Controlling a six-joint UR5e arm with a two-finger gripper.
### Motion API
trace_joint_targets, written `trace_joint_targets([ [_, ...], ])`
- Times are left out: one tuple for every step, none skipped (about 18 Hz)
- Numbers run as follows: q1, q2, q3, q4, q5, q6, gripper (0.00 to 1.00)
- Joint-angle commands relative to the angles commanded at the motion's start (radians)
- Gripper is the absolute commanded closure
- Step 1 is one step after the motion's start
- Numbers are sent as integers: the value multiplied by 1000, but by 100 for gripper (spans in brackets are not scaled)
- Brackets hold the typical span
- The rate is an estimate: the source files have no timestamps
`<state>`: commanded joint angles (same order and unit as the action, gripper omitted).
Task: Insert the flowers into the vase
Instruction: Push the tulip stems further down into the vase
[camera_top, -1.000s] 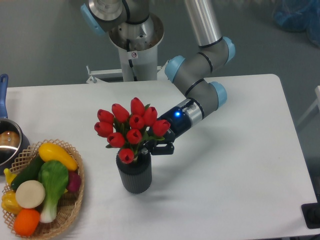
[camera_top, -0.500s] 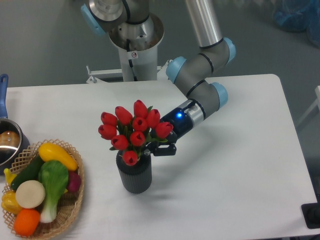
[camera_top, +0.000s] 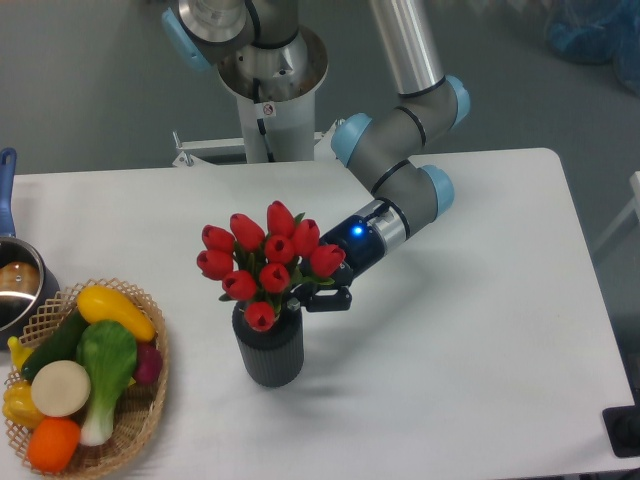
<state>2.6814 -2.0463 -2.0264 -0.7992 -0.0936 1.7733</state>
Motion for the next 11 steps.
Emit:
trace_joint_targets([
  [0, 0, -2, 0, 0, 0, 81],
  [0, 0, -2, 0, 0, 0, 80],
  [-2, 0, -2, 0, 0, 0, 79],
  [0, 2, -2, 0, -2, 0, 77],
  [-2, 2, -2, 0, 0, 0, 77],
  [-2, 3, -2, 0, 0, 0, 76],
  [-2, 3, -2, 0, -2, 0, 76],
  [-2, 3, -2, 0, 0, 0, 76],
  [-2, 5, 0, 0, -2, 0, 73],
  [-2, 5, 2, 0, 0, 0, 73],
  [-2, 5, 2, 0, -2, 0, 73],
])
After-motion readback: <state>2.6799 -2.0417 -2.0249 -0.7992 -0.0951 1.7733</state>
